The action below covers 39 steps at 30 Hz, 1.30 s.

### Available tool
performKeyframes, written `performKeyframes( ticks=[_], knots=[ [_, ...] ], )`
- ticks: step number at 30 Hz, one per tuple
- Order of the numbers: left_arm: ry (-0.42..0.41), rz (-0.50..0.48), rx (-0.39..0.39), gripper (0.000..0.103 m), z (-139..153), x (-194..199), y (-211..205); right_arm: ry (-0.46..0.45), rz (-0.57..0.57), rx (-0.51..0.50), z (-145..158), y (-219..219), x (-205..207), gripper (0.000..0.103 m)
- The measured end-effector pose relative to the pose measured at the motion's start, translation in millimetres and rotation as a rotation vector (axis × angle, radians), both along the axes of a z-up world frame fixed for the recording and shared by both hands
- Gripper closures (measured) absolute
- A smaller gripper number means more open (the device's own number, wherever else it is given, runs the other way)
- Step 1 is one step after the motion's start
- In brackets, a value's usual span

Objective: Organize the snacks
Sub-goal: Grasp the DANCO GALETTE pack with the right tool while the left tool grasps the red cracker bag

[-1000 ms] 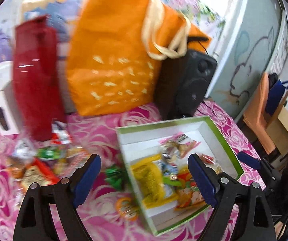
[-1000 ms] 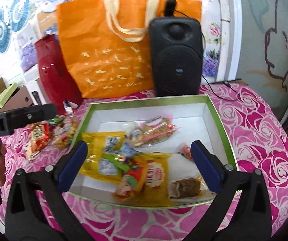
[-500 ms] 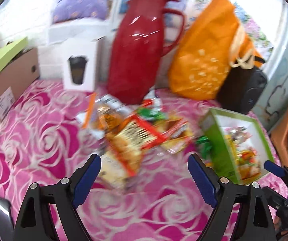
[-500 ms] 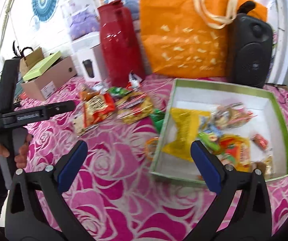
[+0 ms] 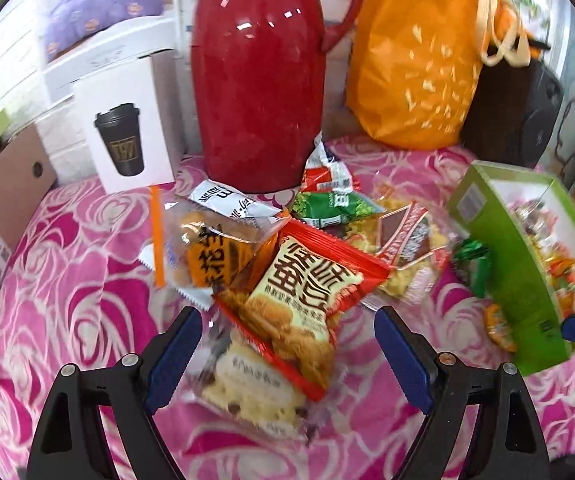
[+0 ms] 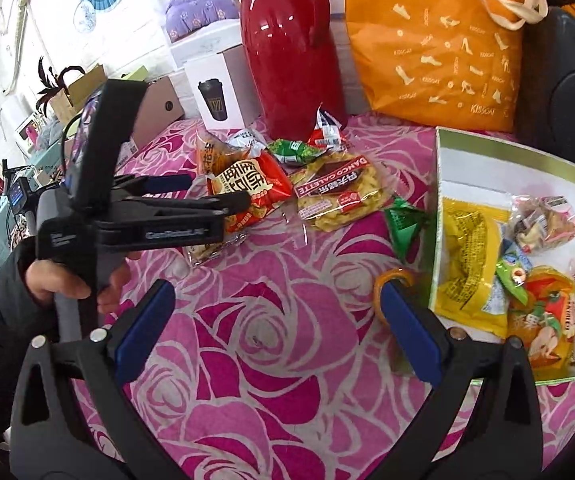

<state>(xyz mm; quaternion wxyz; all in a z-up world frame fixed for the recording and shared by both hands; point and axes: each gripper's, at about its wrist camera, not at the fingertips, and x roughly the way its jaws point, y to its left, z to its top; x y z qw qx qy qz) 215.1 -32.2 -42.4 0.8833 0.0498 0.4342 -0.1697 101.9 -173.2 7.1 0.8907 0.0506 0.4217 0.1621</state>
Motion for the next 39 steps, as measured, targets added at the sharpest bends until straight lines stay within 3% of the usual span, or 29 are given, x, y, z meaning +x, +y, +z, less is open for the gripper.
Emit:
performKeyframes(
  ticks=[1,2,5,11,12,13,15,20,21,22,23,25,27,33,39],
  knots=[
    [0.011,-0.015,0.003,0.043,-2,3,-2,0.01,0.004,0.007,-2,1,4,0.001],
    [0.024,-0.024,0.014,0.052,-6,6,-3,0.018,0.009,0.01,-5,3,8,0.001],
    [0.044,-0.046,-0.002,0.058,-11,7,1,0.032,0.025,-0.004,-11,12,20,0.004],
    [0.031,-0.007,-0.079,0.067,5,-11,20,0.07,0.029,-0.057,-29,31,48,0.024],
    [0.035,0.009,-0.107,0.072,9,-15,28,0.08,0.015,-0.071,-34,33,54,0.026],
    [0.033,0.014,-0.15,0.093,13,-20,36,0.085,0.004,-0.078,-37,34,57,0.026],
    [0.028,0.033,-0.205,0.094,20,-26,50,0.111,-0.037,-0.088,-46,33,69,0.028],
    [0.023,0.057,-0.223,0.095,25,-38,68,0.137,-0.147,-0.115,-65,25,90,0.039],
    [0.024,0.052,-0.217,0.093,24,-39,69,0.132,-0.165,-0.127,-68,23,92,0.054],
    [0.028,0.042,-0.215,0.089,24,-41,70,0.127,-0.175,-0.137,-69,22,93,0.074],
    [0.034,0.038,-0.214,0.084,23,-41,70,0.116,-0.183,-0.142,-69,20,92,0.075],
    [0.047,0.032,-0.23,0.06,22,-41,69,0.103,-0.168,-0.108,-66,15,86,0.08],
    [0.052,0.042,-0.26,0.045,21,-40,67,0.091,-0.141,-0.115,-60,12,75,0.087],
    [0.064,0.041,-0.235,0.034,13,-25,46,0.076,-0.057,-0.125,-47,11,32,0.088],
    [0.095,0.015,-0.193,0.036,-2,-15,29,0.111,0.001,-0.106,-45,9,-6,0.087]
  ],
)
